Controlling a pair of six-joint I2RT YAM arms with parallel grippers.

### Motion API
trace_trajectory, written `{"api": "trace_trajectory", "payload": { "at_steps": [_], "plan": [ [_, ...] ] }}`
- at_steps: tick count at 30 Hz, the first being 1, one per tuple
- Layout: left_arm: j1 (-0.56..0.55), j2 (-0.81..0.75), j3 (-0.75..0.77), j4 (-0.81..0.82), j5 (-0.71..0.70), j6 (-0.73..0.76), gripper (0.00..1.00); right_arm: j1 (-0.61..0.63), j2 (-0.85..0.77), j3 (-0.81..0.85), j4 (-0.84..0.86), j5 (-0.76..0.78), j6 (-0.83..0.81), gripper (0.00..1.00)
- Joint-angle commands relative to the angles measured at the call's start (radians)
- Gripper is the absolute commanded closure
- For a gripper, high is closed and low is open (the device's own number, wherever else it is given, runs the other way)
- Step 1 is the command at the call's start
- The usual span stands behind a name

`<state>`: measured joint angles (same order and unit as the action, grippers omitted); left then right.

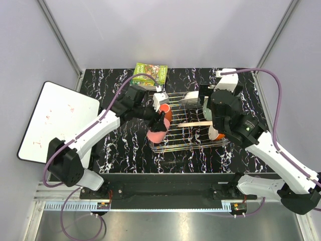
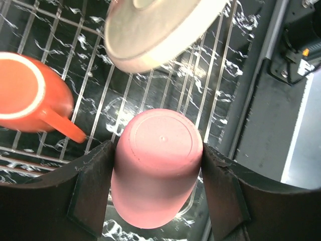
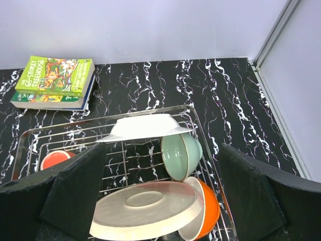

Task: Load the mixed dishes into the dish rack

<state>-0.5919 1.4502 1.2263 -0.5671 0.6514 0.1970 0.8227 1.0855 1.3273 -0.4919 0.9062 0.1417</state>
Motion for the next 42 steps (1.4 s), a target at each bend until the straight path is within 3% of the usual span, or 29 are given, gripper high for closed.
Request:
{"api": "trace_trajectory", "payload": {
  "at_steps": [1,23,31,36,38,42],
  "plan": [
    [-0.002,-0.013,-0.028,0.219,0.016,0.018,1.00,0.003,-0.019,-0.030,0.056,0.037,0.005,0.00],
    [-0.006,0.113,-0.269,0.722,0.223,-0.047,1.00,0.004,0.091,0.088,-0.092,0.039,0.053,0.00],
    [0.006,0.180,-0.292,0.794,0.251,-0.064,1.00,0.004,0.094,0.092,-0.126,0.043,0.061,0.00],
    [0.007,0.202,-0.304,0.731,0.251,0.024,1.00,0.003,0.088,0.084,-0.132,0.049,0.064,0.00],
    [0.007,0.214,-0.304,0.681,0.238,0.051,0.98,0.003,0.086,0.082,-0.135,0.051,0.067,0.00],
    [0.009,0.223,-0.310,0.618,0.215,0.120,0.78,0.003,0.083,0.076,-0.137,0.056,0.067,0.00]
  ]
}}
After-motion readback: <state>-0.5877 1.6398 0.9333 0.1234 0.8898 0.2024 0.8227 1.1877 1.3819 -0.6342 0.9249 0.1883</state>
